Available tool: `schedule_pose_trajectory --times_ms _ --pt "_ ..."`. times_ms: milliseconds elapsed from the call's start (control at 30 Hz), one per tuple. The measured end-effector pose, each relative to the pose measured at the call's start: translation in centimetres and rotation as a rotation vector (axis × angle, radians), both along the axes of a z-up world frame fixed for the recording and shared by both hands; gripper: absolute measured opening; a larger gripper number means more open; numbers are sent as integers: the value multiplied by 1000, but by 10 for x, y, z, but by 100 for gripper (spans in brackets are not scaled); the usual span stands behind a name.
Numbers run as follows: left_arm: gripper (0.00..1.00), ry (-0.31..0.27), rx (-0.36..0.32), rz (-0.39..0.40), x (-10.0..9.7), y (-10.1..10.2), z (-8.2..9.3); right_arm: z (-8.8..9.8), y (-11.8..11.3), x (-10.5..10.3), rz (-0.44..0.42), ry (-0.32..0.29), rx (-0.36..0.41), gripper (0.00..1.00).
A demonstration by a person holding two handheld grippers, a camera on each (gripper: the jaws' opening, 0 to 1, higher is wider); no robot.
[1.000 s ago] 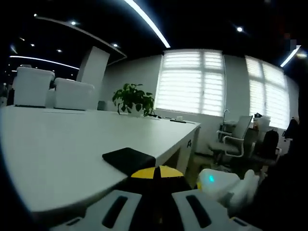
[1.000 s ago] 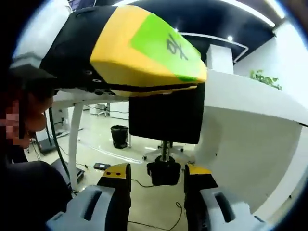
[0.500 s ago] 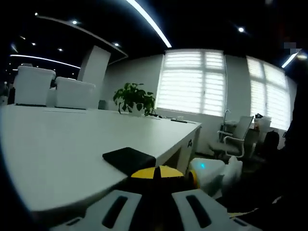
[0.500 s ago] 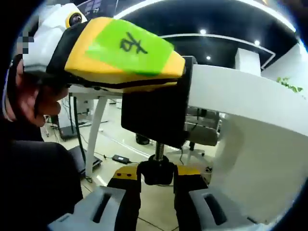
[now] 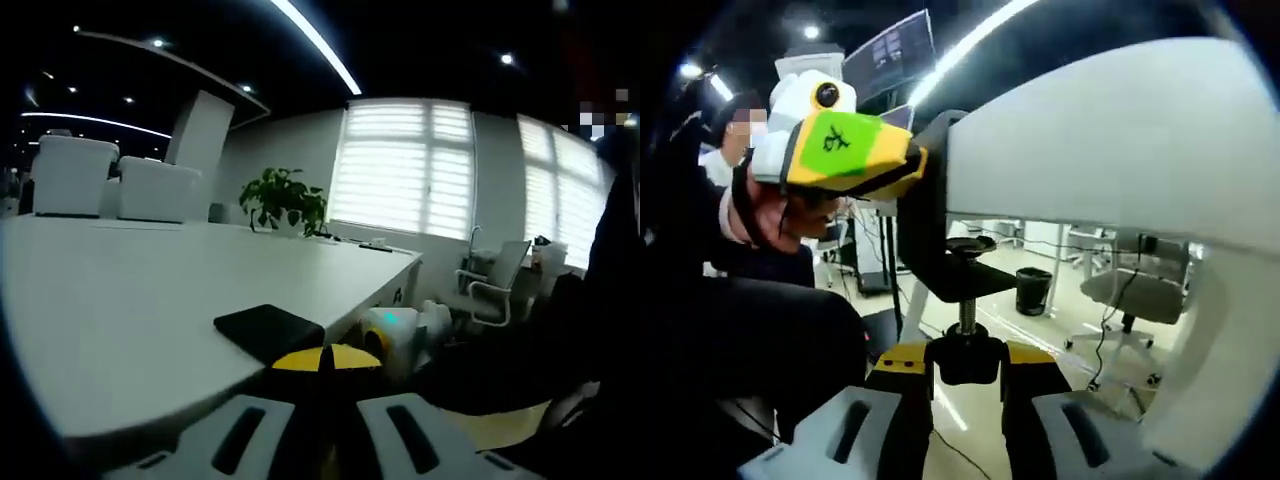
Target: Clamp the fixed fixture on the desktop, loosen the retaining clip, secure it to the edge of the desk, and tighten the retaining clip.
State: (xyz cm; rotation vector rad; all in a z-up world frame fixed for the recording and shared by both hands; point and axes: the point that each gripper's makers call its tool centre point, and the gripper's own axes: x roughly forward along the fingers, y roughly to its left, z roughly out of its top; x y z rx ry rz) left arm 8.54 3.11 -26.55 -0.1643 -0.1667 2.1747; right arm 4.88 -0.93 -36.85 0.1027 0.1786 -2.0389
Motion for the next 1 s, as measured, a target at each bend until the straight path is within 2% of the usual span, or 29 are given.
schedule_pose_trajectory --times_ms 133,200,233,267,333,400,500,533,600,700,733,800,867,900,1000 --pt "1 -1 -1 0 0 0 0 -1 -1 -1 -22 -30 -28 24" --pt "1 0 -1 2 0 0 0 4 1 -4 -94 62 -21 26" --pt "1 0 -1 2 0 0 0 5 1 -4 -104 76 -21 29" --pt "1 3 -1 4 0 1 0 6 5 -3 -206 75 -26 36" --pt "1 2 -2 2 -1 2 -1 6 7 -2 -264 54 -28 45" --pt "1 5 -7 -1 -1 5 -2 11 20 3 -442 26 -49 46" --pt "1 10 -7 -2 0 6 -3 13 26 12 -576 -23 -74 46" --pt "1 11 -2 0 0 6 -2 9 24 17 -595 -37 -42 45" --pt "1 17 -1 1 0 6 -2 6 18 21 -633 -8 -8 46" --pt "1 23 -6 -1 0 6 -2 1 16 19 -715 7 2 45" --pt "1 25 -10 0 1 6 -2 -4 17 16 -774 -15 -7 46" --pt "1 24 -4 0 1 6 -2 -12 20 9 -832 -15 30 45" --pt "1 30 -9 4 3 6 -2 -7 22 7 -869 -2 1 45" --pt "1 58 -33 6 3 6 -2 -6 21 7 -869 0 3 45" --pt "1 61 -23 10 4 6 -1 -7 23 -3 -877 -3 6 44"
